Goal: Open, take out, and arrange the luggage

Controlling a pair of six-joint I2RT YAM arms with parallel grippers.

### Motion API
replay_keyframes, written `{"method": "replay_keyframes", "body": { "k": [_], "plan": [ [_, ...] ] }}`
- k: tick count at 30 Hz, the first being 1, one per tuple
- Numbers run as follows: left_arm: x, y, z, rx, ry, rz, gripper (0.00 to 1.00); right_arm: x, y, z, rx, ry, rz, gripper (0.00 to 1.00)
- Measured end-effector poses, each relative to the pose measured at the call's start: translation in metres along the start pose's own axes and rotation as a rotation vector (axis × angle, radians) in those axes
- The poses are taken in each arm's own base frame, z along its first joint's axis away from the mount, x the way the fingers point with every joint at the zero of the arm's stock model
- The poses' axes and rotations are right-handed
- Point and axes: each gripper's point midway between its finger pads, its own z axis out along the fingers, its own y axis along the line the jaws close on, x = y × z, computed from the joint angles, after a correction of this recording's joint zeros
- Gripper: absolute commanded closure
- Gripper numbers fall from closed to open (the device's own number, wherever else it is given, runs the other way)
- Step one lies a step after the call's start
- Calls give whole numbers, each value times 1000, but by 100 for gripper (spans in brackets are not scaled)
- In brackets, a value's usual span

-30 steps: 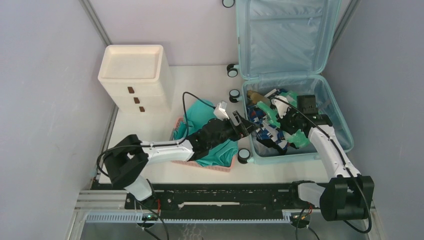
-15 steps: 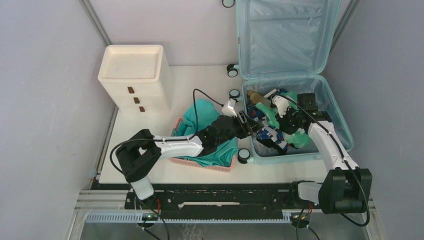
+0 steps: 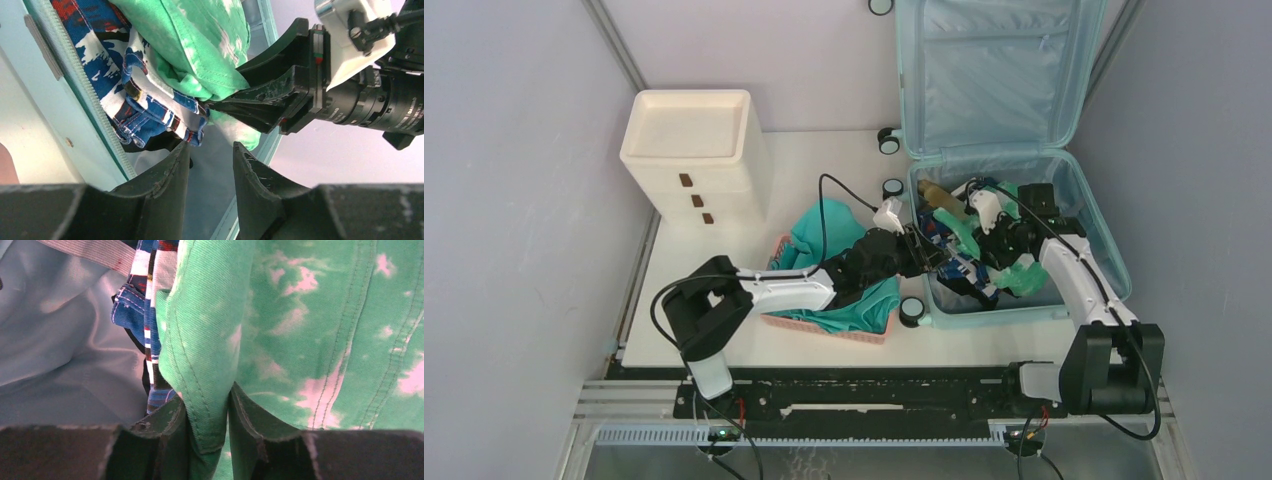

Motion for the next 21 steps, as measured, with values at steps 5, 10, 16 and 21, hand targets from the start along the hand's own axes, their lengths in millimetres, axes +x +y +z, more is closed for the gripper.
{"method": "replay_keyframes", "body": {
  "k": [5, 10, 16, 21],
  "plan": [
    [1, 3, 0, -9, 5, 16, 58, -2, -2, -4, -33, -14, 39, 64],
    [2, 6, -1, -21, 11, 26, 58, -4, -2, -6, -54, -20, 48, 63],
    [4, 9, -1, -29, 16, 31, 57, -4, -2, -8, -73, -25, 52, 79],
    [4, 8, -1, -26, 19, 28, 46, -5, -4, -8, -82, -36, 54, 96]
  ]
}}
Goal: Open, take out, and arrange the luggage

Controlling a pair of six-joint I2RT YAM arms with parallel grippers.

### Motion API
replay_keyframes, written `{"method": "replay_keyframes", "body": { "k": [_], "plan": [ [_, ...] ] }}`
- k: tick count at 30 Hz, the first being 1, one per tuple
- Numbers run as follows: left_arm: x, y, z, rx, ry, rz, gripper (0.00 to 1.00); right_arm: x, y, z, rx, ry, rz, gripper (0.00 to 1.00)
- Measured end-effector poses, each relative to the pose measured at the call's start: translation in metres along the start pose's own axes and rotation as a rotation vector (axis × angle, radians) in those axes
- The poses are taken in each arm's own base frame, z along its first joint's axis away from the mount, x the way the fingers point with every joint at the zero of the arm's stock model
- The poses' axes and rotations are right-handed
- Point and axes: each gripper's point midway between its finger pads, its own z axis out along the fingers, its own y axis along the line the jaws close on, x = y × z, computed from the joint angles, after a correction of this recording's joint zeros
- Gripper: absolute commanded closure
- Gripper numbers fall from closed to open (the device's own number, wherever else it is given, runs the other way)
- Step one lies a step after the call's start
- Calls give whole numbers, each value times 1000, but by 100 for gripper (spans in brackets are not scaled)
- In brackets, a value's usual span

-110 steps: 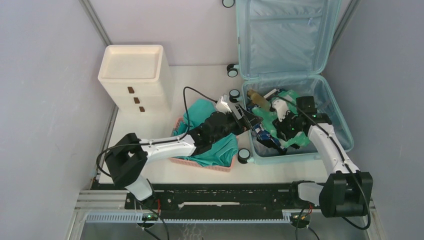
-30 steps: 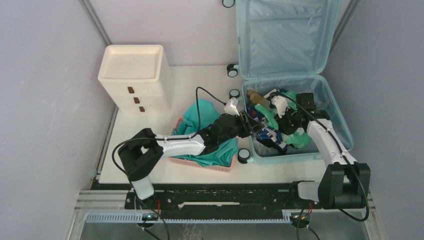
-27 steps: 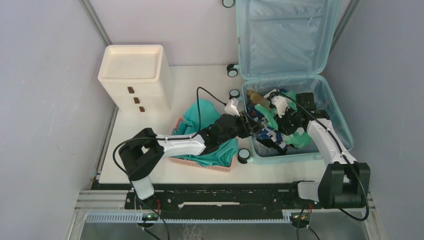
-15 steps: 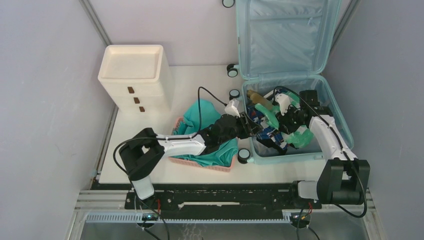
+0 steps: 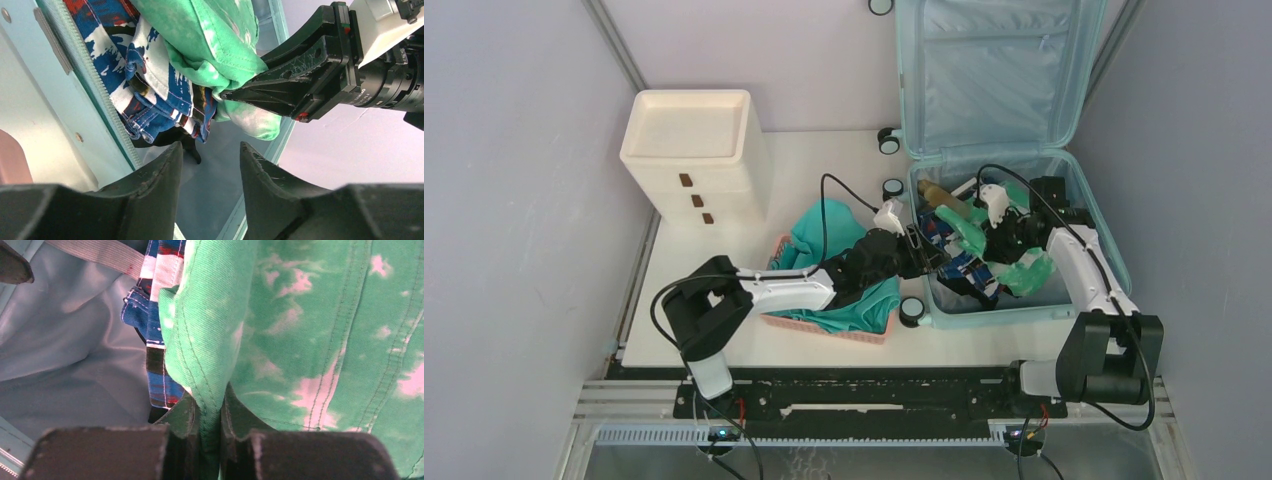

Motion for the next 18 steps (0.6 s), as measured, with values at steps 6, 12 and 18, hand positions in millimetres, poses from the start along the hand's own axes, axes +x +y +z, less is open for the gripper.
{"method": "replay_keyframes", "body": {
  "k": [6, 12, 18],
  "plan": [
    [-1, -10, 4, 38, -1, -59, 31, -3, 2, -4, -17, -19, 13, 100],
    [-10, -27, 19, 96, -40, -171, 23, -11, 4, -15, -11, -43, 10, 100],
    [-28, -45, 31, 131, -111, -242, 19, -21, 9, -27, -9, -77, 1, 100]
  ]
}}
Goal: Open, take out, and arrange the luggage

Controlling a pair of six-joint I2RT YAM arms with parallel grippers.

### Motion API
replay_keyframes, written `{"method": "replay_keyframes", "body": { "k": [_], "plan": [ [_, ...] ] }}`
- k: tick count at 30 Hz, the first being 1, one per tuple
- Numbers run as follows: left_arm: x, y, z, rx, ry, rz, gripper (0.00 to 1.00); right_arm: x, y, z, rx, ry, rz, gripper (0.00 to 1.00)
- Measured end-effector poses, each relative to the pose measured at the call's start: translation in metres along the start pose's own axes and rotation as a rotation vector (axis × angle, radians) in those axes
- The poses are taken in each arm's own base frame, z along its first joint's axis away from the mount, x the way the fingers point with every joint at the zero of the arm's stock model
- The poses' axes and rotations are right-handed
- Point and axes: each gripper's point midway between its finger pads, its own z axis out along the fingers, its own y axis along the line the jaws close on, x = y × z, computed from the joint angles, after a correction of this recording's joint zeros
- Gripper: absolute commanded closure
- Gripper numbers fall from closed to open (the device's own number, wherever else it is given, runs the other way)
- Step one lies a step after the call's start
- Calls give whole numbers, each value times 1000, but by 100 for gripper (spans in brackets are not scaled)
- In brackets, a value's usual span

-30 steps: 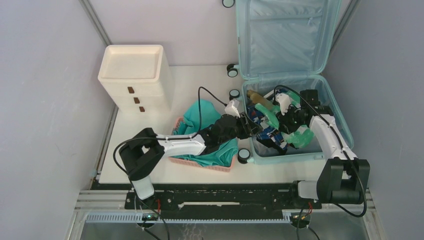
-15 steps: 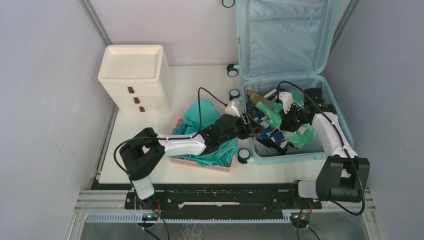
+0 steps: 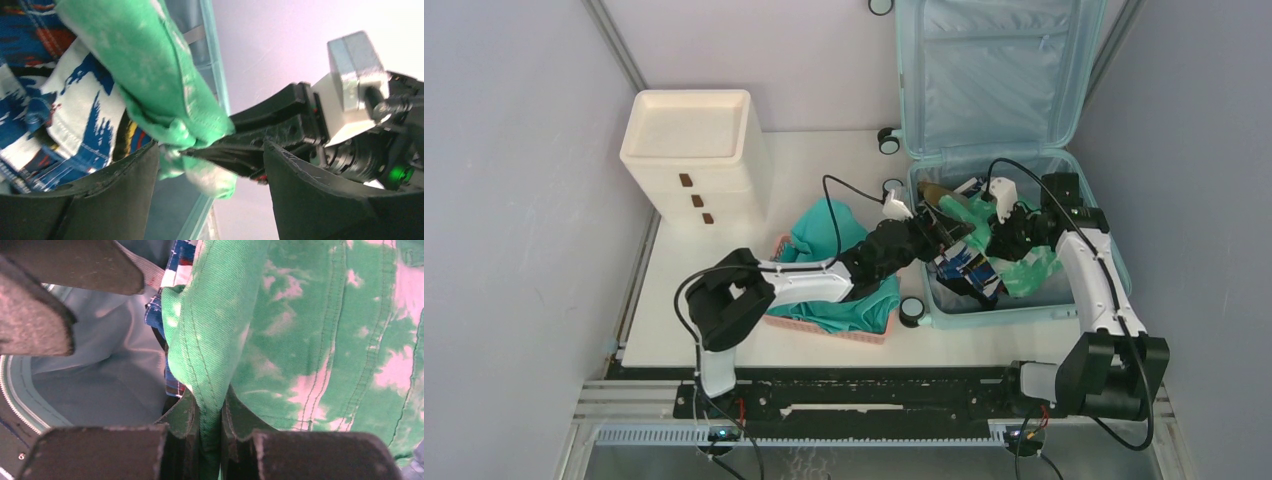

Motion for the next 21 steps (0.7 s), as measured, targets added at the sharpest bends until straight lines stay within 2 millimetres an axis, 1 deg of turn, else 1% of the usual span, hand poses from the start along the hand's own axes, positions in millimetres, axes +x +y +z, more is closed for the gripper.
{"method": "replay_keyframes", "body": {
  "k": [3, 5, 10, 13, 17, 21],
  "plan": [
    [-5, -9, 8, 13, -29, -31, 19, -1, 4, -2, -11, -6, 7, 100],
    [-6, -11, 12, 13, -43, -47, 19, -1, 6, -3, -11, -10, 10, 100],
    [-4, -5, 23, -23, -52, -69, 19, -5, 9, -8, -1, -22, 11, 100],
    [0, 1, 23, -52, -53, -80, 16, -6, 11, -9, -1, -25, 11, 100],
    [4, 8, 23, -97, -51, -91, 15, -7, 14, -7, -7, -21, 14, 100],
    [5, 9, 27, -121, -46, -93, 15, -9, 18, -5, -10, -9, 1, 100]
  ]
}}
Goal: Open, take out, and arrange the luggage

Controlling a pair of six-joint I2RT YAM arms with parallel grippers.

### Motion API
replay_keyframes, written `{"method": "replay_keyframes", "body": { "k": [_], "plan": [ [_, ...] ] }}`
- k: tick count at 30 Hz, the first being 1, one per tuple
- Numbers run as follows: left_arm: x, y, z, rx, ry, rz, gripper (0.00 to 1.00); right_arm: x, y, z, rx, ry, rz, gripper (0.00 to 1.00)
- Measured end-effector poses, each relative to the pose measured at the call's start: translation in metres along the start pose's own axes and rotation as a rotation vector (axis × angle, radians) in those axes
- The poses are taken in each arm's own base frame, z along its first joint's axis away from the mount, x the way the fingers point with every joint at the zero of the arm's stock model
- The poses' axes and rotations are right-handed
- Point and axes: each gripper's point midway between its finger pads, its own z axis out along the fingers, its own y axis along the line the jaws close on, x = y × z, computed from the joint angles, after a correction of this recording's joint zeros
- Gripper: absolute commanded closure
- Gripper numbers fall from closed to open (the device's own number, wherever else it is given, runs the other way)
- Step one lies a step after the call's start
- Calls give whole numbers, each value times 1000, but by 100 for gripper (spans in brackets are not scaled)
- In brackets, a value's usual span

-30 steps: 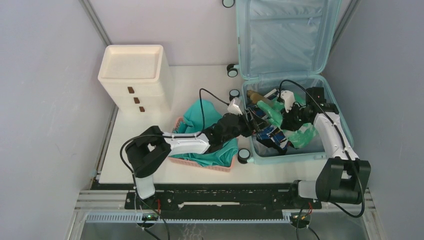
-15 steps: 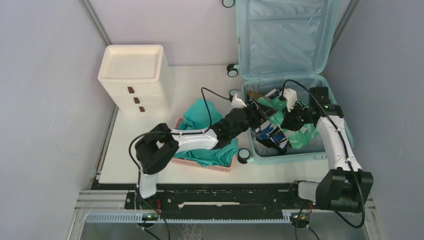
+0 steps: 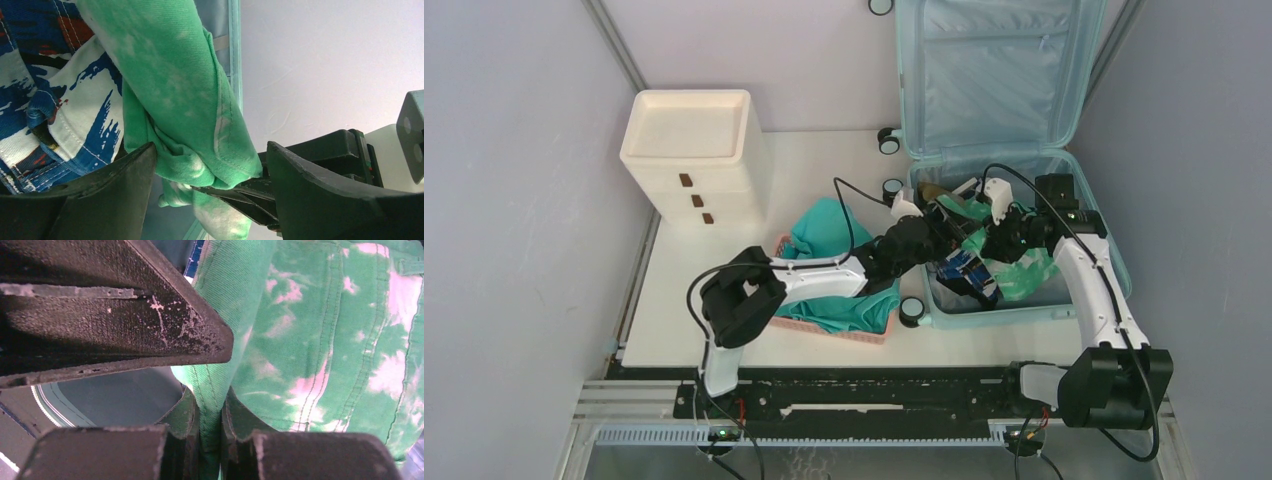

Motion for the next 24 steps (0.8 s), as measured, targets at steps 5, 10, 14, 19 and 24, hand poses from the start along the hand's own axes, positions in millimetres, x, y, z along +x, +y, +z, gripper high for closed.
{"method": "replay_keyframes", "body": {
  "k": [5, 10, 14, 19, 24],
  "plan": [
    [0, 4, 0, -24, -4, -2, 15, 0, -1, -1, 10, 4, 9, 100],
    [-8, 10, -7, -68, -34, 15, 11, 0, -1, 0, 14, 6, 12, 100],
    [-22, -6, -24, -78, -76, 22, 10, -1, -1, -1, 17, 7, 11, 100],
    [-26, -24, -32, -49, -79, -8, 9, -2, -1, -1, 19, 8, 16, 100],
    [-9, -3, -23, -108, -44, -39, 9, -3, 1, 0, 19, 11, 14, 100]
  ]
}}
